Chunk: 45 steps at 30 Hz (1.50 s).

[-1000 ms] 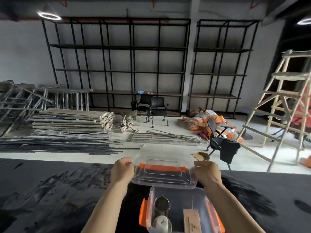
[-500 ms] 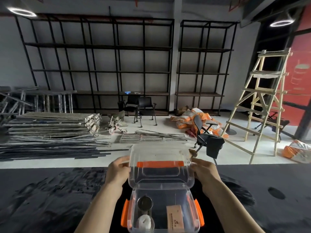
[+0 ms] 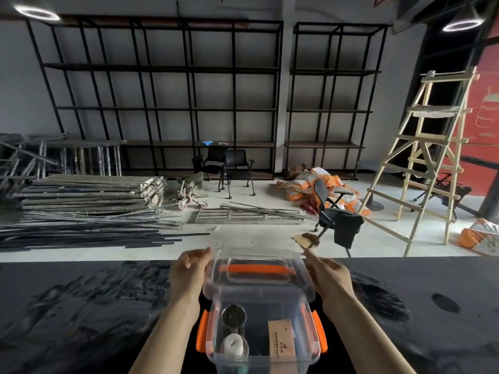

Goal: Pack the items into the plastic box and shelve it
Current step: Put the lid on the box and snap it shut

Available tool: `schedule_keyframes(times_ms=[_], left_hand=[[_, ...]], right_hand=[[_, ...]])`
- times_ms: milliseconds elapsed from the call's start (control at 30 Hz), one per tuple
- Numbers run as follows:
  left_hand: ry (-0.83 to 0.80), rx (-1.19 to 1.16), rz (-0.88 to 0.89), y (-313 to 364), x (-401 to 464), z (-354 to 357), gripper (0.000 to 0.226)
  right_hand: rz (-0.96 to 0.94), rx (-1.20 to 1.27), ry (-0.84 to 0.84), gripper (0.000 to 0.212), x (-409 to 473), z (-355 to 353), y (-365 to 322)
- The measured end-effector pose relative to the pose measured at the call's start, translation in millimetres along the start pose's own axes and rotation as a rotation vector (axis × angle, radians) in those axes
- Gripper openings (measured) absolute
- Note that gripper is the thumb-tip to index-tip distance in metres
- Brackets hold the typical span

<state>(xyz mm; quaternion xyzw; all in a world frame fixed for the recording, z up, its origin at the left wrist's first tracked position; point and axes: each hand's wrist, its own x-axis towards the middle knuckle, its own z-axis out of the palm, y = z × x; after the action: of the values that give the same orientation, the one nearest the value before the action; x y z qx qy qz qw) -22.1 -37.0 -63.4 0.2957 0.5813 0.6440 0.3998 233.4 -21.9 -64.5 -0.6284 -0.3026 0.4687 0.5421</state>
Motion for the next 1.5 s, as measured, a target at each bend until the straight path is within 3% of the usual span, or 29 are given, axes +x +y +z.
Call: schedule_keyframes(times_ms=[133, 233, 300, 433, 667, 800, 967, 1067, 1133, 1200, 1267, 1300, 1500], left_hand=[[-0.002, 0.051, 0.002, -16.3, -8.6, -3.2, 0.023], [-0.006, 0.190, 0.019, -34.2, -13.3, -3.9, 0.033], [-0.010, 0.264, 0.052, -44.2, -17.7, -4.9, 0.039], [-0.009, 0.404, 0.129, -56.7, -24.2, -7.9, 0.043], [0.016, 0.580, 0.205, -71.9, -33.2, -13.9, 0.038], [-0.012, 0.686, 0.292, -81.6, -34.2, -17.4, 0.034], [-0.012, 0.679, 0.302, -89.9, -30.3, -22.3, 0.032], [0.014, 0.699, 0.191, -93.9, -27.5, -24.5, 0.045], [0.019, 0.706, 0.002, -92.5, -26.6, -25.1, 0.064], [-0.003, 0.676, -0.181, -87.7, -29.2, -24.0, 0.074], [-0.012, 0.661, -0.232, -85.0, -30.5, -22.6, 0.049], [0.002, 0.680, -0.212, -83.3, -30.6, -21.7, 0.033], [0.105, 0.917, 0.043, -87.4, -30.9, -16.3, 0.033]], right_hand=[[-0.135, -0.228, 0.064, 0.021, -6.7, 0.1, 15.9], [-0.261, -0.479, 0.109, 0.039, -12.3, 1.7, 27.1], [-0.301, -0.583, 0.114, 0.038, -16.4, 2.9, 35.9], [-0.347, -0.736, 0.125, 0.013, -25.4, 2.3, 49.9], [-0.292, -0.840, 0.117, 0.018, -30.1, -1.2, 72.3], [-0.192, -0.772, 0.110, 0.044, -33.2, -3.3, 73.5], [-0.173, -0.857, 0.142, 0.073, -33.0, -5.0, 79.5], [-0.008, -0.729, 0.112, 0.093, -29.9, -9.3, 80.0], [0.103, -0.668, 0.090, 0.102, -30.0, -13.2, 81.0], [0.194, -0.598, 0.055, 0.093, -29.2, -15.8, 82.7], [0.218, -0.580, 0.039, 0.075, -28.1, -16.8, 82.1], [0.202, -0.594, 0.049, 0.067, -27.4, -15.9, 81.0], [-0.072, -0.753, 0.135, 0.040, -36.7, -4.3, 78.5]])
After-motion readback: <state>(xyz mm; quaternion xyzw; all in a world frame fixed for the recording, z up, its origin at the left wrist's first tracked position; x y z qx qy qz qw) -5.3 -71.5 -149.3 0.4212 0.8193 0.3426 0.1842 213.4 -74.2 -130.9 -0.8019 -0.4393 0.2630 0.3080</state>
